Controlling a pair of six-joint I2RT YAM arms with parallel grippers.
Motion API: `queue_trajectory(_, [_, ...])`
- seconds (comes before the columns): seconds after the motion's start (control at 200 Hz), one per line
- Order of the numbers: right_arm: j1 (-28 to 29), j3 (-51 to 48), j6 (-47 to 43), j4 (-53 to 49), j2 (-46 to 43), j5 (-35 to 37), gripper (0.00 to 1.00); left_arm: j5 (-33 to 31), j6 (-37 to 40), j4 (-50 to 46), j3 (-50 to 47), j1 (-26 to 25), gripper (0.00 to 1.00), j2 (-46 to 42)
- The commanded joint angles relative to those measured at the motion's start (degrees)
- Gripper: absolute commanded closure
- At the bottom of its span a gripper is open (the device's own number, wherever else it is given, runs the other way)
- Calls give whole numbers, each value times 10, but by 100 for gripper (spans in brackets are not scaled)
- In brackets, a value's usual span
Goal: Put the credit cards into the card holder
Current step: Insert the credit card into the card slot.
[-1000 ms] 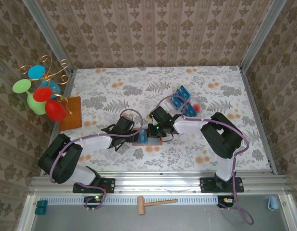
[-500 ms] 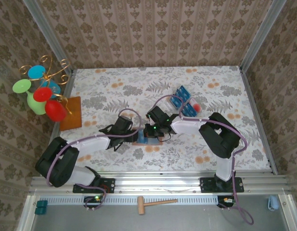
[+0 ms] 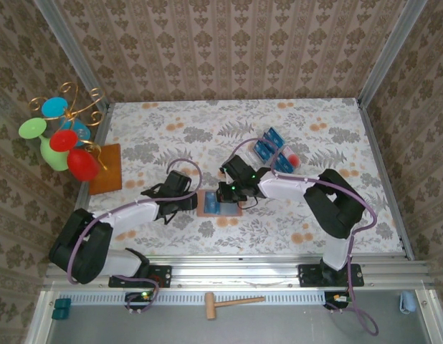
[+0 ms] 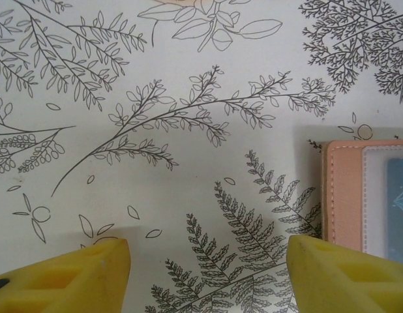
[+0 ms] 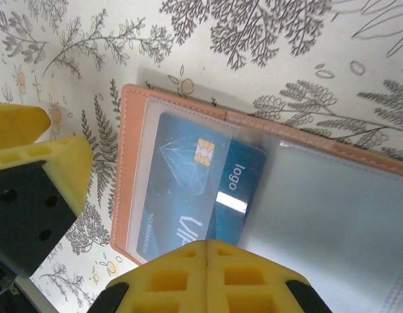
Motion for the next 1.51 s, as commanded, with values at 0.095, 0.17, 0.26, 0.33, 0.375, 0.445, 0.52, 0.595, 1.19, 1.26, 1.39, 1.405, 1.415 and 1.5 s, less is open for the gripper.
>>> queue_trajectory(0.095, [-7, 0, -15, -31, 2, 12, 100, 7, -7, -5, -2, 2, 36, 30])
queue_trajectory(0.17, [-7, 0, -14, -29, 9, 10, 100, 12, -4, 0, 0, 2, 37, 40])
queue_trajectory(0.26, [-7, 2, -14, -27, 17, 8, 100, 16, -3, 6, 0, 1, 37, 49])
queue_trajectory(0.33, [-6, 3, -13, -25, 21, 5, 100, 18, -3, 9, 0, 1, 37, 56])
queue_trajectory(0.375, [-6, 5, -13, -25, 25, 3, 100, 20, -3, 11, 0, -1, 37, 60])
queue_trajectory(0.445, [-4, 8, -13, -25, 31, 2, 100, 21, -3, 14, -1, -3, 38, 64])
queue_trajectory(0.52, [-2, 13, -14, -27, 38, -1, 100, 23, -3, 18, -1, -5, 37, 69])
queue_trajectory(0.595, [0, 20, -15, -28, 44, -2, 100, 24, -4, 21, -1, -7, 38, 74])
queue_trajectory(1.19, [19, 48, -11, -29, 67, -9, 100, 28, -3, 28, 1, -15, 38, 84])
queue_trajectory(1.26, [20, 50, -10, -28, 69, -9, 100, 27, -3, 28, 1, -16, 38, 84])
queue_trajectory(1.39, [20, 51, -10, -30, 70, -8, 100, 29, -3, 28, 2, -18, 38, 84])
queue_trajectory(1.405, [20, 52, -10, -30, 70, -8, 100, 29, -3, 29, 2, -18, 38, 84])
queue_trajectory(1.415, [20, 52, -11, -30, 70, -8, 100, 29, -3, 29, 1, -18, 38, 84])
queue_trajectory(1.5, [20, 54, -11, -30, 70, -9, 100, 29, -3, 30, 2, -20, 38, 85])
